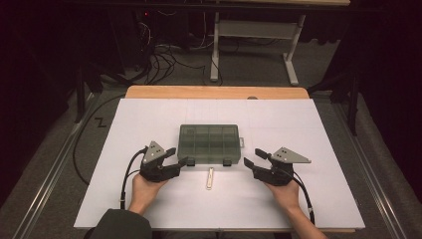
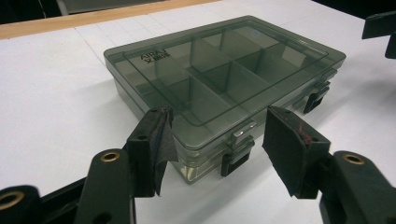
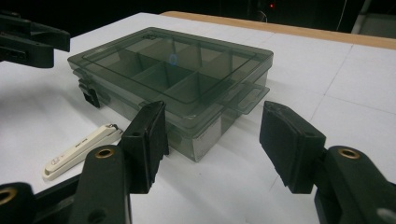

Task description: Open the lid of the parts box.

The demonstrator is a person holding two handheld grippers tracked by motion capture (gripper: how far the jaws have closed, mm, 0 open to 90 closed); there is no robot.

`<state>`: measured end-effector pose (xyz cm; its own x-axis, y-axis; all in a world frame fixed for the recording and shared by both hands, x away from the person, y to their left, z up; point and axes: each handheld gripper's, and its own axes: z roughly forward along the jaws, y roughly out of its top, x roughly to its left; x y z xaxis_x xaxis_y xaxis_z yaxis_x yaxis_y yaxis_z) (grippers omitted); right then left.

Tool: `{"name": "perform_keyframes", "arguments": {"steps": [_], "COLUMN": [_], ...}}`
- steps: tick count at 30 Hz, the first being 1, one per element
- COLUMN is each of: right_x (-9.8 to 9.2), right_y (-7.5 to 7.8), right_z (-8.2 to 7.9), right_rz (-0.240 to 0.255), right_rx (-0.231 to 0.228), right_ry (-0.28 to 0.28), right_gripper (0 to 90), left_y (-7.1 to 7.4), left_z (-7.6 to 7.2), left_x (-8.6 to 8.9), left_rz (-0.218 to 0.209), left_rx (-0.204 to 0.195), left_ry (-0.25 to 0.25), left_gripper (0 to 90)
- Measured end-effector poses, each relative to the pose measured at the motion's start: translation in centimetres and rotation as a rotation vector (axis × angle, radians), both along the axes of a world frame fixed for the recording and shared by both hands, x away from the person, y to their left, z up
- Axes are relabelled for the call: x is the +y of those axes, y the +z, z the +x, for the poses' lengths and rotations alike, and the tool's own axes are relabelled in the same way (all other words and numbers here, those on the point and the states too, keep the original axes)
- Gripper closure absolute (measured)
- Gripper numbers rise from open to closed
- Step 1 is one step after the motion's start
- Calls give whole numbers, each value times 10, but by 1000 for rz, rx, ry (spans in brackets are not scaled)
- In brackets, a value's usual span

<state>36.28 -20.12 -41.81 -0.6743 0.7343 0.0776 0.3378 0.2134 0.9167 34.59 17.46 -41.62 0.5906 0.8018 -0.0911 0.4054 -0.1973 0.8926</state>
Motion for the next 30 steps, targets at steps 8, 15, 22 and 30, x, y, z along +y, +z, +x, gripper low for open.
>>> {"name": "perform_keyframes", "arguments": {"steps": [8, 15, 22, 30], "right_x": [4, 7, 6, 10], "right_y": [3, 10, 15, 16], "right_z": [9, 15, 23, 28], "right_rz": [-47, -99, -141, -204], "right_rx": [96, 159, 224, 280], "right_ry": [42, 94, 133, 182], "right_gripper": [445, 480, 529, 648], "left_y": [7, 13, 15, 20], "left_z": [0, -1, 0, 4], "left_x": [-1, 0, 0, -1], "left_rz": [0, 12, 27, 111], "left_rx": [29, 78, 127, 181], "left_ry": [-9, -35, -46, -36], "left_gripper": [437, 463, 477, 496]}}
